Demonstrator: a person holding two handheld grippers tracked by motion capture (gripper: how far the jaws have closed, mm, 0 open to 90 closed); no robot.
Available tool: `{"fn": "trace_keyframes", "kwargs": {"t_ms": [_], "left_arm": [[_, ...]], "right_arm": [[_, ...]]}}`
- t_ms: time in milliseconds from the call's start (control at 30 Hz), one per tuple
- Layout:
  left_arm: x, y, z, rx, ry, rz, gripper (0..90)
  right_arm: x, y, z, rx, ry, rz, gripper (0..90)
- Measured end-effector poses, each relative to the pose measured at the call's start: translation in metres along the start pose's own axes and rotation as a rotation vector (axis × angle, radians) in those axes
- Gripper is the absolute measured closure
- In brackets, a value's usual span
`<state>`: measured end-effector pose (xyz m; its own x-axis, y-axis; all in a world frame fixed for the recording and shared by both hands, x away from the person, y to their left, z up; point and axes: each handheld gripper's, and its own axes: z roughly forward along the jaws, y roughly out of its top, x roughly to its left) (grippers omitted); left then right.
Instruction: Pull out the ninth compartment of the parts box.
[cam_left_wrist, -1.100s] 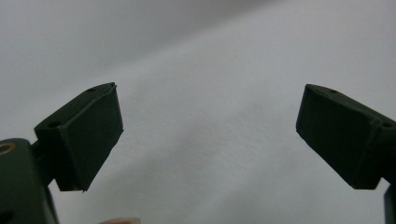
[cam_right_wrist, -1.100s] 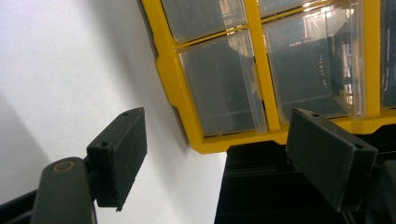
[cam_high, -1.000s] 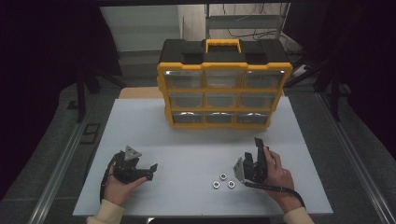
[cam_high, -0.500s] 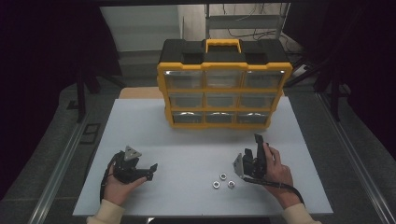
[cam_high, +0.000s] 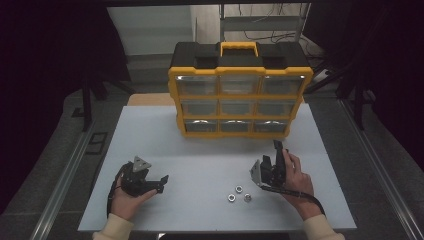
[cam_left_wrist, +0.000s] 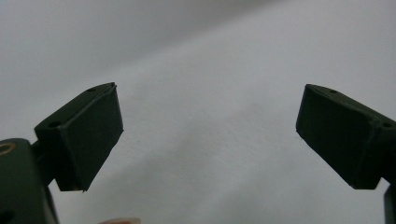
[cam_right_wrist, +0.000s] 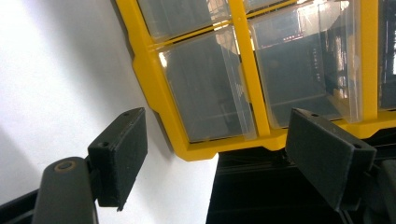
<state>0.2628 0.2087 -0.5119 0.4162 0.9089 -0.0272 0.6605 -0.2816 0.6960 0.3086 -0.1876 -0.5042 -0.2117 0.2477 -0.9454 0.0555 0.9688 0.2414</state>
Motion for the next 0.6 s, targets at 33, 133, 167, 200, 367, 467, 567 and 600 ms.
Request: {"fn": "trace_keyframes", "kwargs": {"t_ms": [33, 133, 167, 200, 367, 467, 567, 600], "left_arm": [[0.0, 0.0, 0.0, -0.001, 0.0, 0.0, 7.6], [0.0, 0.0, 0.0, 0.0, 0.0, 0.0, 7.6], [0.0, 0.0, 0.0, 0.0, 0.0, 0.0, 7.6], [0.0, 0.0, 0.0, 0.001, 0.0, 0.0, 7.6], [0.0, 0.0, 0.0, 0.001, 0.0, 0.0, 7.6], [0.0, 0.0, 0.0, 0.001, 0.001, 0.001, 7.6], [0.0, 0.0, 0.0, 0.0, 0.001, 0.002, 7.6], [0.0, 0.0, 0.0, 0.001, 0.001, 0.002, 7.6]], "right_arm": [[0.0, 0.0, 0.001, 0.0, 0.002, 0.003, 21.5], [0.0, 0.001, 0.003, 0.0, -0.008, 0.002, 21.5], [0.0, 0.001, 0.004, -0.001, -0.006, 0.006, 21.6], [-0.001, 0.002, 0.005, -0.002, -0.001, 0.003, 21.6], [0.0, 0.003, 0.01, 0.003, -0.008, -0.004, 21.6], [-0.001, 0.003, 0.012, 0.004, -0.007, 0.0, 21.7], [-0.003, 0.005, 0.013, 0.0, -0.011, 0.001, 21.6], [-0.003, 0.006, 0.014, 0.003, -0.012, -0.003, 21.6]]}}
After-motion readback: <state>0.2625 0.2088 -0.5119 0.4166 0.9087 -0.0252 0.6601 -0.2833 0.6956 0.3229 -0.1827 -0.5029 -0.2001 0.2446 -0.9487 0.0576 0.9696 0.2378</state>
